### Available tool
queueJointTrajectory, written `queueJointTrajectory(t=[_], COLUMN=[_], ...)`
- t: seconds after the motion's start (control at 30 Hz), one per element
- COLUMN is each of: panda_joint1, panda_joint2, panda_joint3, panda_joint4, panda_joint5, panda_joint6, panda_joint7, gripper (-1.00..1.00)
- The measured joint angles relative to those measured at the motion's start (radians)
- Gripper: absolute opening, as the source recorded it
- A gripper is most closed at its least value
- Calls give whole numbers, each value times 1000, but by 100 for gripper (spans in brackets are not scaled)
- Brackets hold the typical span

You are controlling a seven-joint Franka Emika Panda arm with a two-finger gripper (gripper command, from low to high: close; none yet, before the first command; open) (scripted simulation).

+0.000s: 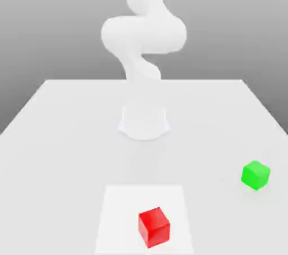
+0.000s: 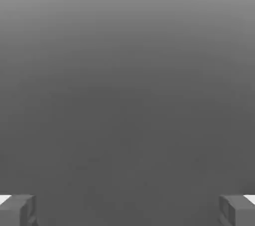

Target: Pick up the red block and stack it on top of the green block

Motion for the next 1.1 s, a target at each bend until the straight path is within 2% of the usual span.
queueJointTrajectory(t=[0.3,0.6,0.77,0.93,1.07,1.1], panda_joint1=[-158,-246,-254,-234,-180,-161], panda_joint2=[295,587,744,890,1029,1064], panda_joint3=[162,254,263,257,187,163], panda_joint4=[-72,-142,-181,-217,-199,-194], panda_joint5=[-68,-153,-169,-132,-208,-230], panda_joint6=[119,233,300,377,484,513], panda_joint7=[399,803,1005,1155,1233,1250], gripper=[0,0,0,0,0,-100])
